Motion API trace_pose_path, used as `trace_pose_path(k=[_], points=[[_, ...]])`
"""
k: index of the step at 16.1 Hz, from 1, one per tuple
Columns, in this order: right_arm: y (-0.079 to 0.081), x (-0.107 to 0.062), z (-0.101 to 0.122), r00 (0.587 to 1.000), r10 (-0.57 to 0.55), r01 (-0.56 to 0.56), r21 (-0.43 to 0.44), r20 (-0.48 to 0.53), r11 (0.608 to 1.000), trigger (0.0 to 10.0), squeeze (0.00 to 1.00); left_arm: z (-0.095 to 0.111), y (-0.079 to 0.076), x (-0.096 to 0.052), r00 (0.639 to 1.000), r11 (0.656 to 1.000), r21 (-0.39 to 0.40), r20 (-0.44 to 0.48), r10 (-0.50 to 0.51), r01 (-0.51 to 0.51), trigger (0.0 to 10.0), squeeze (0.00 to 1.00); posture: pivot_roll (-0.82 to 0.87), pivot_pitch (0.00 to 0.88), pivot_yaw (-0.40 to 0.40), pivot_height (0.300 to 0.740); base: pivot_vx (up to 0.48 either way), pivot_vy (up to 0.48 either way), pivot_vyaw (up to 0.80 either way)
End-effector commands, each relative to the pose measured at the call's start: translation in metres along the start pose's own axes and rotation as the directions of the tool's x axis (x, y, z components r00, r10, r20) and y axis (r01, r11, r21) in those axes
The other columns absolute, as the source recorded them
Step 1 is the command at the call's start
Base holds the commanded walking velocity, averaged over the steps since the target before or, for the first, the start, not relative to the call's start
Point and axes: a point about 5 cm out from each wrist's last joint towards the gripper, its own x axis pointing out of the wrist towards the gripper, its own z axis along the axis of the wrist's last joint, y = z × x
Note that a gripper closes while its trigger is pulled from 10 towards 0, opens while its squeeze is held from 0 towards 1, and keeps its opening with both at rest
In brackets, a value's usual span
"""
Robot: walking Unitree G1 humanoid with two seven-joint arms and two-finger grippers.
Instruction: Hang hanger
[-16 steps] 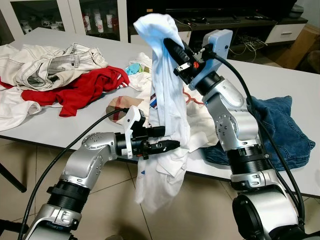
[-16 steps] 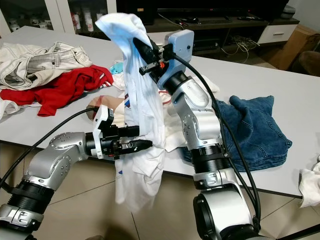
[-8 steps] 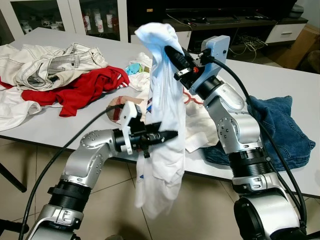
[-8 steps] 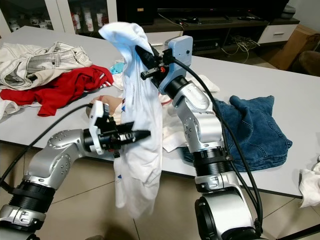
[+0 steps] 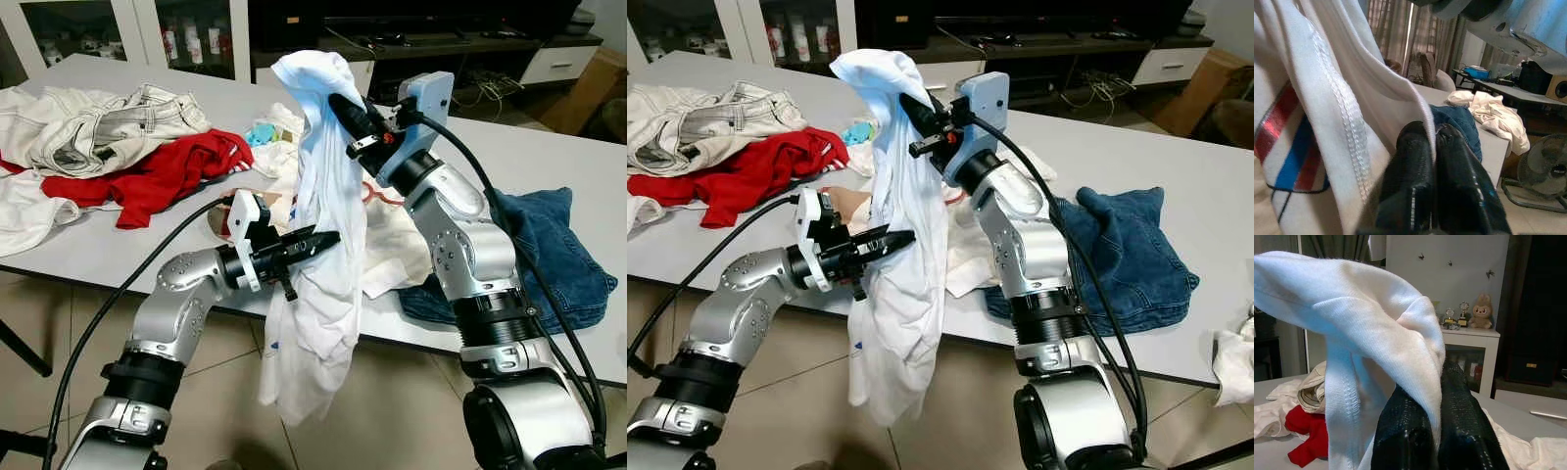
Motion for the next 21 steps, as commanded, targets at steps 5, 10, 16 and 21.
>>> trace_pose_path(k=[5,10,16,21], points=[[-0.011,-0.006,0.006,0.998,-0.065,0.065,-0.011,0.023,0.998,10.0,0.0,0.03,0.011,-0.002,0.983,0.994,0.078,0.171,0.062,-0.077,0.0,0.0,0.02,0.0,-0.073,0.74,0.0,0.0,0.0],[-0.017,-0.003,0.011,0.991,-0.123,0.124,-0.002,0.055,0.992,10.0,0.0,0.044,0.019,-0.008,0.963,0.986,0.095,0.245,0.11,-0.137,0.0,0.0,0.03,0.0,-0.074,0.74,0.0,0.0,0.0],[-0.015,-0.007,-0.001,0.996,-0.068,0.067,-0.026,-0.056,0.997,10.0,0.0,0.048,0.022,-0.009,0.948,0.985,0.069,0.291,0.132,-0.158,0.0,0.0,0.02,0.0,-0.072,0.74,0.0,0.0,0.0],[-0.026,-0.017,-0.02,0.973,-0.117,0.115,-0.02,-0.197,0.993,10.0,1.0,0.053,0.026,-0.01,0.918,0.986,-0.009,0.362,0.159,-0.168,0.0,0.0,0.02,0.0,-0.071,0.74,0.0,0.0,0.0]])
